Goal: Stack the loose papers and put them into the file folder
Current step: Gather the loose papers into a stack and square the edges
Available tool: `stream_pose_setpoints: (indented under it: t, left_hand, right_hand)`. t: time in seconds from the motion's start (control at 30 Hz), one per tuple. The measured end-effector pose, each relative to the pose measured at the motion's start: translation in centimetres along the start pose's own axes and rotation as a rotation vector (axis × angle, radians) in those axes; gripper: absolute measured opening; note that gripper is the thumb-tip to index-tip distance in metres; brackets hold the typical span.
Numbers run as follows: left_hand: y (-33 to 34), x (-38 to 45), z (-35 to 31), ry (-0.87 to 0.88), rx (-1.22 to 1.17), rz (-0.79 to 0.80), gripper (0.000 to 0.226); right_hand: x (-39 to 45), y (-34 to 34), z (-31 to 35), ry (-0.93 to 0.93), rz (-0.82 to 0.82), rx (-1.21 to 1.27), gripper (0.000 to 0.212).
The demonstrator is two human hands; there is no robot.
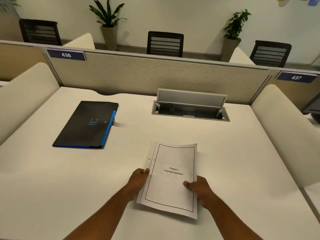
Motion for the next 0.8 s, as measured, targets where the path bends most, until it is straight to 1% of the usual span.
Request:
stream_pose_setpoints:
  t: [0.13,0.27,0.33,0.43,0.47,0.53,0.6,0.63,0.67,0.73,0.77,0.8]
  left_hand:
    - [0.8,-0.1,0.1,0.017,0.004,0.065,0.029]
    - [1.0,-1.0,-0.4,0.092,0.038,0.047,0.034]
    - [1.1,-1.2,-0.5,0.098,0.052,0.056,0.037]
    - [0.9,-1.1,-0.4,0.093,0.003,0.080,0.035]
    - [1.0,-1.2,-0.5,0.089,-0.035,0.102,0.034]
    - [1.1,-2.0,-0.9,0.087,-0.093,0.155,0.032]
    - [1.2,-2.7,-1.5,0.120,-0.116,0.196,0.032]
    - [1.1,-2.8,-1.9,0.144,-0.118,0.208,0.033]
    - [1.0,-3.1,-2.3,0.162,-0.126,0.213,0.034]
    - [0.6,-3.5,-3.3,0.207,-0.116,0.189,0.038]
    - [0.4,-3.8,-4.0,0.237,-0.113,0.174,0.041]
    - [0.2,-4.0,-4.8,0.270,-0.118,0.155,0.044]
  right_hand:
    - [-0.1,0.8,0.5,-0.057,0.034,-0.035,0.031]
    - [-0.1,1.1,1.1,-0.099,0.035,-0.061,0.028]
    - [0.1,0.8,1.0,-0.118,-0.008,-0.137,0.030]
    - [0.1,-0.2,1.3,-0.144,-0.134,-0.390,0.041]
    - [0.0,-0.4,1.7,-0.165,-0.173,-0.426,0.048]
    - [0.3,-0.8,1.8,-0.152,-0.217,-0.373,0.068]
    - [0.8,-0.7,1.9,-0.101,-0.186,-0.144,0.078]
    - [0.8,-0.4,2.4,-0.073,-0.154,-0.042,0.078]
    - [1.0,-0.3,2.7,-0.082,-0.122,0.029,0.071]
    - [0.5,-0.3,5.1,-0.192,-0.088,0.029,0.048]
    - [0.1,-0.4,6.2,-0.251,-0.091,0.002,0.041]
    - [-0.3,-0.5,7.3,-0.308,-0.099,-0.007,0.039]
Point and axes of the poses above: each hand's wrist, its own x-axis towards the middle knuckle, its own y-axis out of the palm, z = x × y, the point moved 7 cm from there along x, towards the middle knuckle, and after that the axes turned 10 degrees about -y, right-handed, at the moved point
